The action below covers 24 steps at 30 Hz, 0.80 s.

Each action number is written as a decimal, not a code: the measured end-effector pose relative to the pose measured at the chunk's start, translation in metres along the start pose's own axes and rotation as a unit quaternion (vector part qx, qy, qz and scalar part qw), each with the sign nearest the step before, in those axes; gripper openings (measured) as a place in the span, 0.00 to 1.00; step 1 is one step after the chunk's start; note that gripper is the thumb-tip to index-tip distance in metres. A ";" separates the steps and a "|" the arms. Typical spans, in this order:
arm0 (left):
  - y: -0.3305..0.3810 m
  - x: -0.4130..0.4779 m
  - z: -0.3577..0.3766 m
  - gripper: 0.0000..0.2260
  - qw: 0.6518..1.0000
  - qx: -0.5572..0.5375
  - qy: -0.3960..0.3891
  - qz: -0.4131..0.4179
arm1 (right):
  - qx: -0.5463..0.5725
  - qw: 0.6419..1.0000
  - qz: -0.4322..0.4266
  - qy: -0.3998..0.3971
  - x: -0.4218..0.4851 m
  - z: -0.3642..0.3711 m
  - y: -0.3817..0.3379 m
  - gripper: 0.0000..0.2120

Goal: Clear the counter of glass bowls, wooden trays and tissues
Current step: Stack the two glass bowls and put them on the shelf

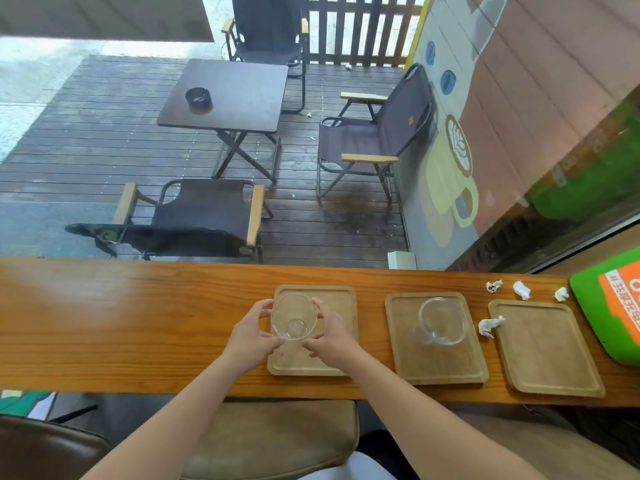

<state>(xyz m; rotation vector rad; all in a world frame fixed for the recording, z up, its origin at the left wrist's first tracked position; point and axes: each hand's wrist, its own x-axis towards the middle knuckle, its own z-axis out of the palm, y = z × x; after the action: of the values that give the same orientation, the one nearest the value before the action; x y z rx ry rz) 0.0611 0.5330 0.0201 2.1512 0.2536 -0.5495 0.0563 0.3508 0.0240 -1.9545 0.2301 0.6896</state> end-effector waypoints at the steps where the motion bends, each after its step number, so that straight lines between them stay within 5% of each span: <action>1: 0.001 0.000 0.001 0.36 1.000 -0.001 -0.001 0.003 | 0.001 1.000 -0.001 0.006 0.000 0.000 0.000 0.42; 24: 0.119 0.023 0.063 0.27 0.980 -0.055 -0.065 0.180 | 0.103 0.980 -0.022 0.170 -0.043 -0.124 0.008 0.30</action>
<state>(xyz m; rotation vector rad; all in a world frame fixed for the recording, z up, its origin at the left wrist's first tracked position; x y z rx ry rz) 0.1067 0.4115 0.0615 1.9827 -0.1725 -0.4517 0.0624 0.2334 0.0826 -1.8612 0.4485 0.2861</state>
